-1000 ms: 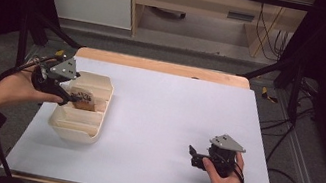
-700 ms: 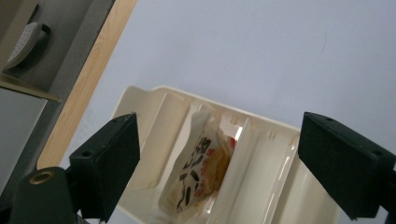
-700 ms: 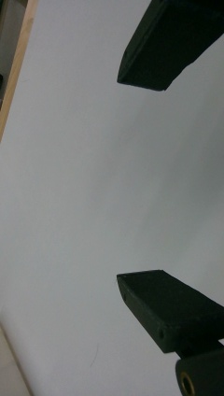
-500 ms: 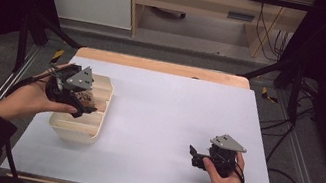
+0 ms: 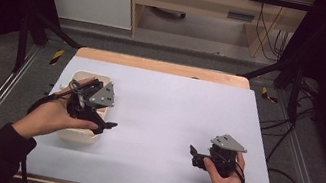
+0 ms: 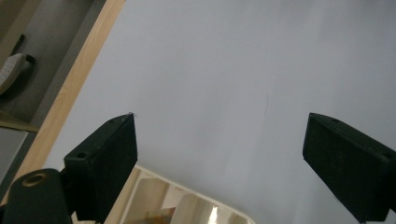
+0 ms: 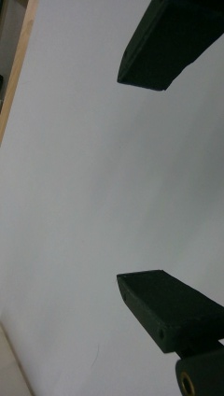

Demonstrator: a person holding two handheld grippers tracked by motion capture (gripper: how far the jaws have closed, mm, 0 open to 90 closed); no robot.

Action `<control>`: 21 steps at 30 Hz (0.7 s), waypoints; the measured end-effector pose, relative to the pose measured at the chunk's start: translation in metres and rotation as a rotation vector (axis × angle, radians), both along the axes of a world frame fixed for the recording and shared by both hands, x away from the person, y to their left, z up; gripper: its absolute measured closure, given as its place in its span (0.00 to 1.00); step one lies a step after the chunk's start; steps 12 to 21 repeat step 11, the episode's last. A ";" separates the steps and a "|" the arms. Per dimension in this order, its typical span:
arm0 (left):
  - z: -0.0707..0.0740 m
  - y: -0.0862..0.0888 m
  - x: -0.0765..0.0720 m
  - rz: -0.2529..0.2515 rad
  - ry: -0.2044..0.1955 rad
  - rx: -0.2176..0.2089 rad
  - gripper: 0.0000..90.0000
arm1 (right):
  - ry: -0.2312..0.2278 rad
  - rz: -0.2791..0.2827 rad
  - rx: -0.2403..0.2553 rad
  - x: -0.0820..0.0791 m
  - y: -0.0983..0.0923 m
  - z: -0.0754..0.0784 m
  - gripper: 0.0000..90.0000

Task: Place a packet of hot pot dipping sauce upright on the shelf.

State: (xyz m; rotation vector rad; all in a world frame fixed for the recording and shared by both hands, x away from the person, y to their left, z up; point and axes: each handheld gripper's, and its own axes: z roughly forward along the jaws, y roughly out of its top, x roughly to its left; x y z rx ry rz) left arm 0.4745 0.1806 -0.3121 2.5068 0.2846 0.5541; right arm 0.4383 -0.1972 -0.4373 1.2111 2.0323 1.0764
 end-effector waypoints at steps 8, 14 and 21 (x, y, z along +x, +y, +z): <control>-0.049 -0.020 -0.002 0.064 0.053 -0.148 0.09 | 0.001 -0.001 -0.002 0.000 -0.001 -0.001 0.06; -0.066 -0.026 -0.004 0.074 0.060 -0.189 0.09 | 0.004 -0.005 0.000 0.000 -0.001 -0.001 0.06; -0.066 -0.026 -0.004 0.074 0.060 -0.189 0.09 | 0.004 -0.005 0.000 0.000 -0.001 -0.001 0.06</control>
